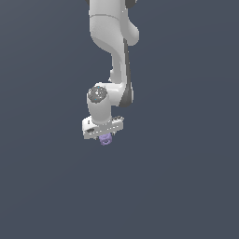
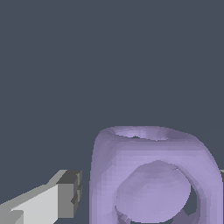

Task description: Pick up the object and move it to a goal position.

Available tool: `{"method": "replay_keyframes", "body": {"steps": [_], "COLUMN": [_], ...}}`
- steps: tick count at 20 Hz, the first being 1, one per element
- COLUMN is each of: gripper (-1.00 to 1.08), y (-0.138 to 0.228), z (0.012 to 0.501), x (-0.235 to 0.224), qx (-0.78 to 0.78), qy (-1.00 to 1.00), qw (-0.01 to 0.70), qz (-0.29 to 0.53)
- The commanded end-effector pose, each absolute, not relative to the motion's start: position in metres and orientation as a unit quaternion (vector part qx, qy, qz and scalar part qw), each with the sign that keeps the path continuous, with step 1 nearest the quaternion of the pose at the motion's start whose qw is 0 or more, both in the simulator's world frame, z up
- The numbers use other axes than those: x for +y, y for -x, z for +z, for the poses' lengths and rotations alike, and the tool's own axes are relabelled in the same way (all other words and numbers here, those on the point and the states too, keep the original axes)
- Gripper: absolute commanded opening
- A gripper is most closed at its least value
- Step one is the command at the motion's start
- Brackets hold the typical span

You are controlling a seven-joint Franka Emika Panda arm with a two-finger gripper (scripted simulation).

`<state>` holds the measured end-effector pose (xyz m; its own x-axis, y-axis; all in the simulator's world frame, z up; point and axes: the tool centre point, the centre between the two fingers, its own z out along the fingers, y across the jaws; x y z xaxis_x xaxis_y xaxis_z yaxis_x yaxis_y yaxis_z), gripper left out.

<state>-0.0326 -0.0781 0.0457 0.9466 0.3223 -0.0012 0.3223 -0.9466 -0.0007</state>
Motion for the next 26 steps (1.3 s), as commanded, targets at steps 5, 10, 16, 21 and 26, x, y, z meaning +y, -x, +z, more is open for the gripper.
{"method": "replay_keyframes", "body": {"steps": [5,10,16,21,26], "gripper": [-1.0,-1.0,-1.0,-1.0,-1.0], "y": [0.031,0.031,0.032,0.037,0.048], "z": [0.04,0.04,0.041,0.046,0.056], "x": [-0.078,-0.078,-0.077,-0.063,-0.03], "qx": [-0.163,-0.163,-0.163,-0.163,-0.163], "qy": [0.987,0.987,0.987,0.987,0.987], "qw": [0.0,0.0,0.0,0.0,0.0], "qz": [0.0,0.0,0.0,0.0,0.0]}}
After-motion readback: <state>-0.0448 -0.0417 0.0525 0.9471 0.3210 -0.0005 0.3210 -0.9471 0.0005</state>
